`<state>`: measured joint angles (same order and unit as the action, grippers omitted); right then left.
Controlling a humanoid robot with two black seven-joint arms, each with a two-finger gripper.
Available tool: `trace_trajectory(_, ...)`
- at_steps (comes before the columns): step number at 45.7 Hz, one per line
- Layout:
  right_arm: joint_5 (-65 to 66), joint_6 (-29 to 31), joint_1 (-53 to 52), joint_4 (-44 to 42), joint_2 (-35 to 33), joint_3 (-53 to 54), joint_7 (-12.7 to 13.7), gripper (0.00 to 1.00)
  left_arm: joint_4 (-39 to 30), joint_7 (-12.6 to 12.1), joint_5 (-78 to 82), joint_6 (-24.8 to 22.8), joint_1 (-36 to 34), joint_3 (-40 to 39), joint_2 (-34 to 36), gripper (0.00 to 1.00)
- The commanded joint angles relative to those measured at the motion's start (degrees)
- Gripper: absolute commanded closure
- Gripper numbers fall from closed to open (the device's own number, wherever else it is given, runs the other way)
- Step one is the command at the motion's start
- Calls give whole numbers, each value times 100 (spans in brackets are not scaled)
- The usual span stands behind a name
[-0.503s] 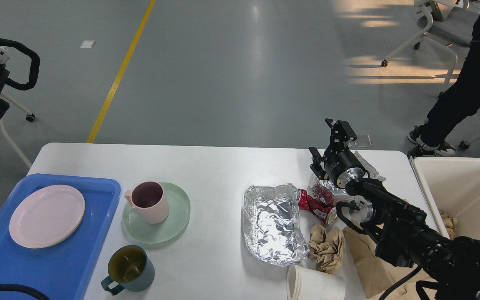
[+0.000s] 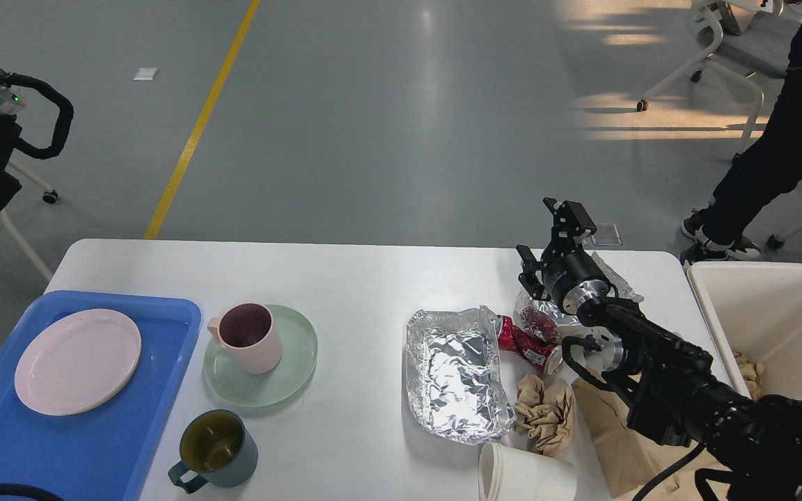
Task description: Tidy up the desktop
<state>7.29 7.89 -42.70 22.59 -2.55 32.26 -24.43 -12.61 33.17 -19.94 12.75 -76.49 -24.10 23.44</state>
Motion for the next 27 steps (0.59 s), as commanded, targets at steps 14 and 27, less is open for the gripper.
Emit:
trace_trajectory(14, 0, 2, 7, 0, 0, 0, 0, 0, -14, 22, 16, -79, 152, 827, -190, 4)
trace_trajectory(27, 0, 2, -2, 0, 0, 0, 0, 0, -23, 40, 69, -1247, 337, 1356, -384, 4)
